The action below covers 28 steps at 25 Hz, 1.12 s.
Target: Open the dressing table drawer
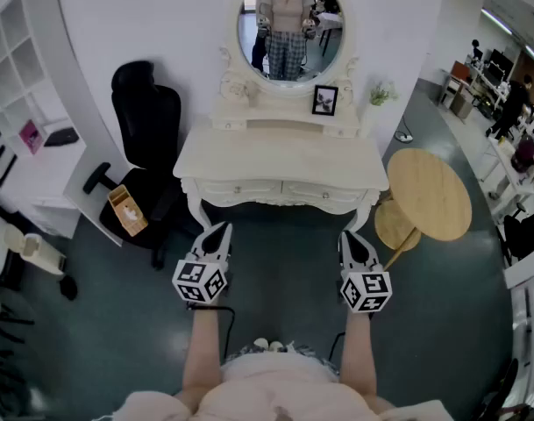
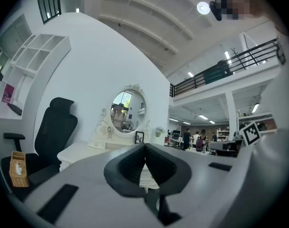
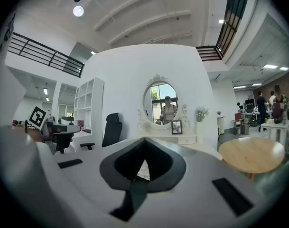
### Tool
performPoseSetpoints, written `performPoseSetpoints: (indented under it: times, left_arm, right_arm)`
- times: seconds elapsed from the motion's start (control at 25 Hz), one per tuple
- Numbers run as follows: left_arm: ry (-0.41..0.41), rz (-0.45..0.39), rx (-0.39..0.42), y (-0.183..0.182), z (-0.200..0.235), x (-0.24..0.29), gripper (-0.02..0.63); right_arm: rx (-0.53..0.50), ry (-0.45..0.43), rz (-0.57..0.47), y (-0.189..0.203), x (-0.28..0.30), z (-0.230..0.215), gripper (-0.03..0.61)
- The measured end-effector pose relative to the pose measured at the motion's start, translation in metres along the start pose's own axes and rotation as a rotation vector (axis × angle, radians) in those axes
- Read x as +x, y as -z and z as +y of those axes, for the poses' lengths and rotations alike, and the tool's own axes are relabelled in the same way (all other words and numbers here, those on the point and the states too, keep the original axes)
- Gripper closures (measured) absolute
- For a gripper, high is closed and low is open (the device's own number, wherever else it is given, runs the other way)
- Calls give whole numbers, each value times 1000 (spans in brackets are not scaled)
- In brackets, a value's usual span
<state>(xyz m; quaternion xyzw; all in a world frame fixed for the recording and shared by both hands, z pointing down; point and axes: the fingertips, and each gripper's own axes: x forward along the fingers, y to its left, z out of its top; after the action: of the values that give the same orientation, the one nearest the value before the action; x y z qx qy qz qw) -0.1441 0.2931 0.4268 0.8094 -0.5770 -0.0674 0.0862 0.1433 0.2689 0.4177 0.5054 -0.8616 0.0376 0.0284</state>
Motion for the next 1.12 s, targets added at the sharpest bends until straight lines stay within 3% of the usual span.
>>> performPoseSetpoints:
  times: [1.12]
  left_arm:
    - [2, 15, -13, 6, -1, -11, 588]
  right_arm:
    - [28, -41, 48, 16, -1, 16, 563]
